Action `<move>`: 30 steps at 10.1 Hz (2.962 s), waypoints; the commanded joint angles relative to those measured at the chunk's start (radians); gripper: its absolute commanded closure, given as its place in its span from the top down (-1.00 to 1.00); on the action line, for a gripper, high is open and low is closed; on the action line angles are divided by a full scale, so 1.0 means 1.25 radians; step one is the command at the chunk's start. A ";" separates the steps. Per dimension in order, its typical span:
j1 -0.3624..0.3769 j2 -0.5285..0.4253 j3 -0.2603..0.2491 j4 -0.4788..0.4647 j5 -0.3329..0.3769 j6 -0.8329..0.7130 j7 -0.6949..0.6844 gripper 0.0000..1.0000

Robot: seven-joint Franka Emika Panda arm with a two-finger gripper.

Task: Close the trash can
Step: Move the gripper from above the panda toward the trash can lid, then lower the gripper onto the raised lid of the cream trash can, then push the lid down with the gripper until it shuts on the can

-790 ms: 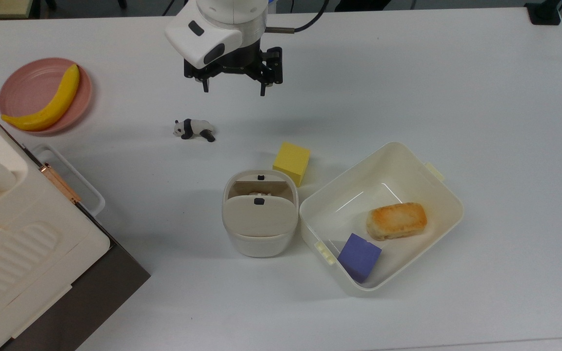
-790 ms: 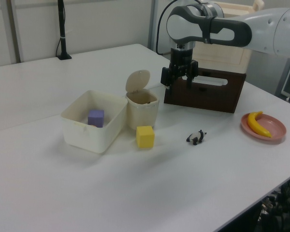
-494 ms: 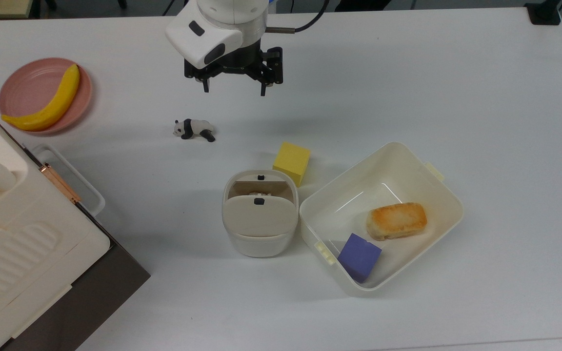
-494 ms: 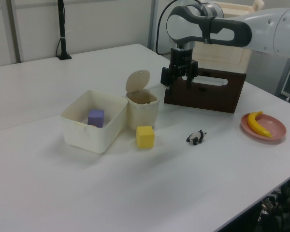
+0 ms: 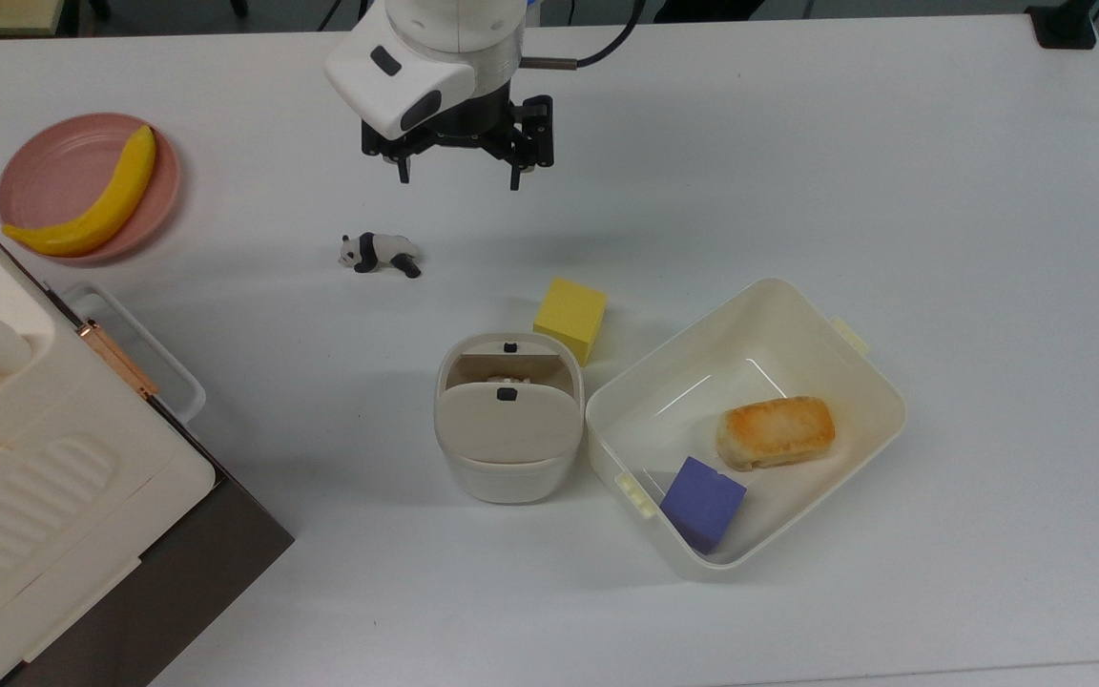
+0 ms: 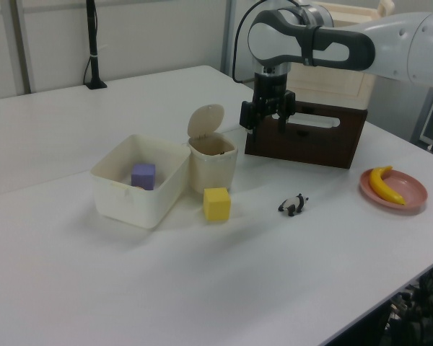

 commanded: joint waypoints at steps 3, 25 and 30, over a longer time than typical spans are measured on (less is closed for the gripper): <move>0.025 0.001 -0.003 -0.019 -0.013 0.016 -0.009 1.00; 0.031 0.148 -0.008 0.033 -0.003 0.697 0.084 -0.99; 0.034 0.145 0.005 0.009 0.012 0.480 0.013 -1.00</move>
